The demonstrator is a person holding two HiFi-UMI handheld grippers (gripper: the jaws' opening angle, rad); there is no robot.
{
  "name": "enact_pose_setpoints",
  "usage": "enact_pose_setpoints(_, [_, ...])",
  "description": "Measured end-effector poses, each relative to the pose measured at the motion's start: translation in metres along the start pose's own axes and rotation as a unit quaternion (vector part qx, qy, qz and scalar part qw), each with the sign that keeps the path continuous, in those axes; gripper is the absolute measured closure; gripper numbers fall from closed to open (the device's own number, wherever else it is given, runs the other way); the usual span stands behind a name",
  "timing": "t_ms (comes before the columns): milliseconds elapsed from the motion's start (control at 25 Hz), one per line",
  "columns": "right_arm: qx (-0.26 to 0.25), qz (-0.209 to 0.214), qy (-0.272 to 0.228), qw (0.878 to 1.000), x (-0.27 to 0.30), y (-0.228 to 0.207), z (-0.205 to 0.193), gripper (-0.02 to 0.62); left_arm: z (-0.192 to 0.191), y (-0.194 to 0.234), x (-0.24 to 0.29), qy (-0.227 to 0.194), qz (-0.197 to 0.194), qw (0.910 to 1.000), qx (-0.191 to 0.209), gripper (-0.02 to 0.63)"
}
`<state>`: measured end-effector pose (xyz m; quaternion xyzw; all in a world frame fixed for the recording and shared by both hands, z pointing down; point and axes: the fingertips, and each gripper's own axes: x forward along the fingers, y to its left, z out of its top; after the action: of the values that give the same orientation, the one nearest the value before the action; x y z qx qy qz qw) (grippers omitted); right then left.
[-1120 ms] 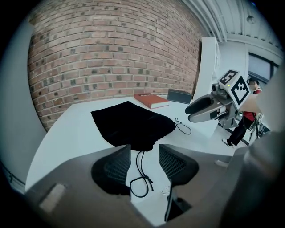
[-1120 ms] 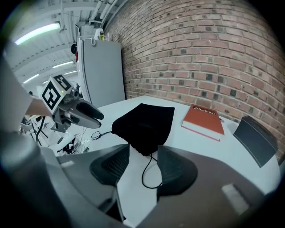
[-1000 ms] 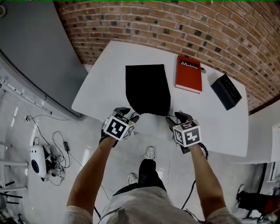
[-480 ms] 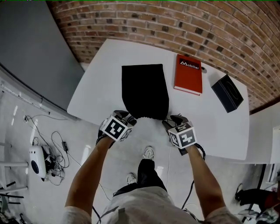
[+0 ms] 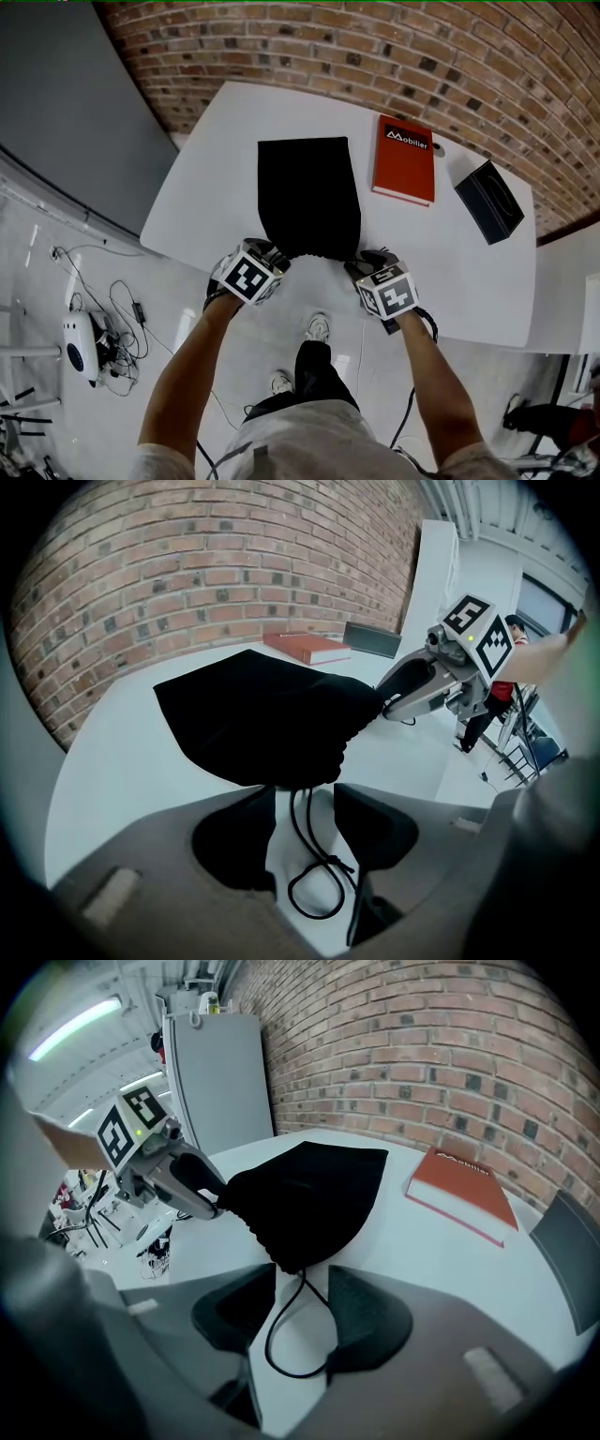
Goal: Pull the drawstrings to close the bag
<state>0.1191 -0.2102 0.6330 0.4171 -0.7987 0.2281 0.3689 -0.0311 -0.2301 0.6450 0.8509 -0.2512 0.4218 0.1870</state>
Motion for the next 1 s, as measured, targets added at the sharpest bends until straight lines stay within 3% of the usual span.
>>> enact_pose_setpoints(400, [-0.022,0.009,0.022,0.999,0.0063,0.0027,-0.0037,0.457,-0.0016,-0.0012,0.0012,0.01,-0.004,0.9999,0.008,0.41])
enact_pose_setpoints(640, [-0.022,0.007,0.031,0.999,0.0038,0.001,-0.0068,0.497,-0.0001,-0.006,0.0045,0.006,-0.012,0.9998,0.014,0.454])
enact_pose_setpoints(1000, [-0.004,-0.004,0.031,1.0,0.0001,-0.0029,-0.0089,0.555,-0.0037,-0.0008,0.0001,0.019,-0.004,0.9997,-0.016,0.508])
